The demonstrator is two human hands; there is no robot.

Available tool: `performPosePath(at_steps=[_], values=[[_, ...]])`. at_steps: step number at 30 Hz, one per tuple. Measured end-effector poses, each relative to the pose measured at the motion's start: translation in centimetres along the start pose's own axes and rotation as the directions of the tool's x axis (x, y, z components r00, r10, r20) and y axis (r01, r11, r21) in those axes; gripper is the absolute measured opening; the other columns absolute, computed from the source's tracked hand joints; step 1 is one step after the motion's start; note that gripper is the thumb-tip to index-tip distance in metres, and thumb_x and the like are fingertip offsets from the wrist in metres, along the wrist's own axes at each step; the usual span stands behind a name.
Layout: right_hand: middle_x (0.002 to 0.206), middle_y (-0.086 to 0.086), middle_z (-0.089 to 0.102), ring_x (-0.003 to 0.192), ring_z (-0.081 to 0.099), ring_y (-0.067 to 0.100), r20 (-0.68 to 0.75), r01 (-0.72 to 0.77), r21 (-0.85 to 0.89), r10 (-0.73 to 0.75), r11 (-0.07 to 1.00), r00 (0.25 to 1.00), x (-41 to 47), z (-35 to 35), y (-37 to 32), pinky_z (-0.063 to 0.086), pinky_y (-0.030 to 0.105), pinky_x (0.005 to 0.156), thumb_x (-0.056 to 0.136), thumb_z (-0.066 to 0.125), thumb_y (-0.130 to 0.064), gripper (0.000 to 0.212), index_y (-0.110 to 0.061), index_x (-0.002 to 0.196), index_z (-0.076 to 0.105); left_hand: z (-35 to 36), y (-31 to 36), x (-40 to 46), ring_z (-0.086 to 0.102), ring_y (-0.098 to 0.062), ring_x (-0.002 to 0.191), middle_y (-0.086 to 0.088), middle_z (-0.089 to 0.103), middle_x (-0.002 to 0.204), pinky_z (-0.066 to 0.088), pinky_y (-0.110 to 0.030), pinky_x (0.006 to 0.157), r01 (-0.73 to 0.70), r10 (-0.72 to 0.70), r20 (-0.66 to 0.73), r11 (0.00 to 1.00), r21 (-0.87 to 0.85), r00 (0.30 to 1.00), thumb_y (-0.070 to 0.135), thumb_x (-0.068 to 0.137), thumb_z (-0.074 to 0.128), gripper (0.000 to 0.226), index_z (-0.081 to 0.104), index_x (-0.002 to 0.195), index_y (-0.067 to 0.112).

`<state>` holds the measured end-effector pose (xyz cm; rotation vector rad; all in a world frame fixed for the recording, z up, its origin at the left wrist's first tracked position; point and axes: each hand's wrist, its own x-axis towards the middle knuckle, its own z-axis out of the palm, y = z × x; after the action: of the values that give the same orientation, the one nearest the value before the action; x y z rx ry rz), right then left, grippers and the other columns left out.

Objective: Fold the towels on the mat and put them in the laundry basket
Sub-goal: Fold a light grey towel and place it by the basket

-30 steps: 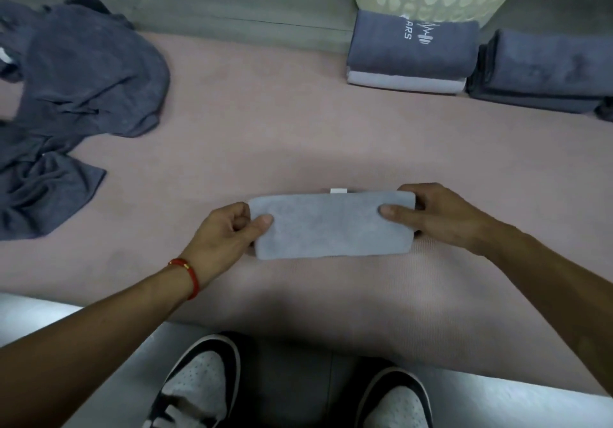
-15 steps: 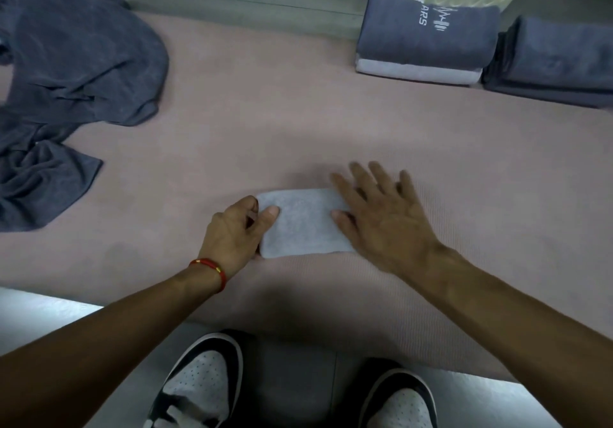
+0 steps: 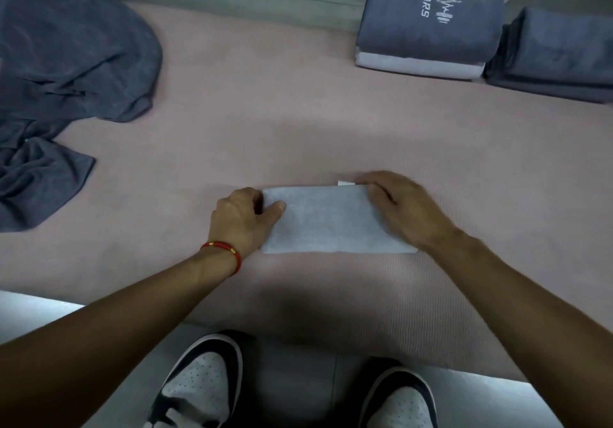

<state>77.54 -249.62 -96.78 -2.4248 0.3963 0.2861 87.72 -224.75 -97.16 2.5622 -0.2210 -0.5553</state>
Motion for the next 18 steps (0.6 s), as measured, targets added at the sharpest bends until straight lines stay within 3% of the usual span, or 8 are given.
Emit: performPosePath(at_steps=[2,4,6,9,12,16,18], values=[[0.132,0.007,0.065,0.123,0.058,0.027,-0.121,-0.071,-0.039,0.066,0.997,0.991,-1.3,-0.7,1.1,0.036,0.033,0.110,0.097,0.033,-0.050,0.061,-0.012,0.133,0.064,-0.1,0.0,0.3,0.062,-0.018,0.080,0.004,0.066,0.081,0.049,-0.026,0.067,0.044,-0.043,0.020,0.997,-0.060,0.999,0.046,0.089,0.069,0.033,0.068,0.091,0.014],[0.132,0.011,0.065,0.119,0.059,0.033,-0.226,-0.195,-0.113,0.166,0.974,0.960,-3.0,-0.1,1.2,0.043,0.043,0.105,0.099,0.037,-0.055,0.062,-0.013,0.139,0.058,-0.1,0.2,0.5,0.068,-0.021,0.088,-0.002,0.073,0.091,0.057,-0.034,0.082,0.096,-0.093,0.028,0.986,-0.136,0.995,0.044,0.084,0.075,0.034,0.073,0.097,0.012],[0.129,0.018,0.064,0.116,0.061,0.039,-0.265,-0.322,-0.055,0.297,0.945,0.917,-3.9,0.4,-0.2,0.048,0.046,0.097,0.103,0.046,-0.051,0.060,-0.008,0.145,0.049,-0.1,0.4,0.5,0.069,-0.021,0.091,-0.003,0.074,0.094,0.058,-0.036,0.086,0.118,-0.115,0.027,0.979,-0.168,0.993,0.040,0.081,0.078,0.033,0.074,0.098,0.013],[0.129,0.020,0.062,0.115,0.062,0.038,-0.203,-0.479,0.096,0.489,0.872,0.848,-3.0,0.0,-1.4,0.048,0.038,0.086,0.100,0.055,-0.048,0.063,-0.001,0.141,0.046,-0.2,0.3,0.7,0.069,-0.019,0.092,-0.002,0.074,0.097,0.058,-0.033,0.086,0.156,-0.142,0.074,0.962,-0.223,0.987,0.038,0.080,0.080,0.033,0.074,0.102,0.014],[0.128,0.016,0.064,0.113,0.063,0.033,-0.133,-0.532,0.229,0.568,0.815,0.812,-2.5,-0.1,-1.1,0.044,0.031,0.082,0.096,0.062,-0.047,0.061,0.000,0.134,0.055,-0.5,-0.3,1.0,0.071,-0.015,0.091,0.000,0.076,0.098,0.060,-0.034,0.085,0.212,-0.167,0.154,0.909,-0.358,0.974,0.029,0.077,0.085,0.033,0.075,0.105,0.014],[0.099,0.007,0.071,0.085,0.067,0.018,0.082,-0.543,0.587,0.624,0.600,0.777,-2.2,-1.3,-0.6,0.052,0.027,0.065,0.090,0.075,-0.033,0.040,-0.001,0.112,0.066,-1.5,-0.2,0.7,0.075,-0.018,0.089,-0.004,0.078,0.097,0.062,-0.034,0.081,0.283,-0.160,0.267,0.799,-0.530,0.950,0.017,0.076,0.086,0.035,0.075,0.108,0.009],[0.095,0.007,0.073,0.083,0.072,0.019,0.183,-0.536,0.690,0.599,0.486,0.779,-2.4,-2.1,-0.4,0.056,0.028,0.061,0.085,0.080,-0.025,0.035,0.000,0.106,0.068,-2.2,-0.1,0.6,0.075,-0.021,0.091,-0.005,0.078,0.097,0.060,-0.037,0.083,0.340,-0.137,0.360,0.730,-0.593,0.923,0.013,0.078,0.083,0.028,0.075,0.105,0.006]])
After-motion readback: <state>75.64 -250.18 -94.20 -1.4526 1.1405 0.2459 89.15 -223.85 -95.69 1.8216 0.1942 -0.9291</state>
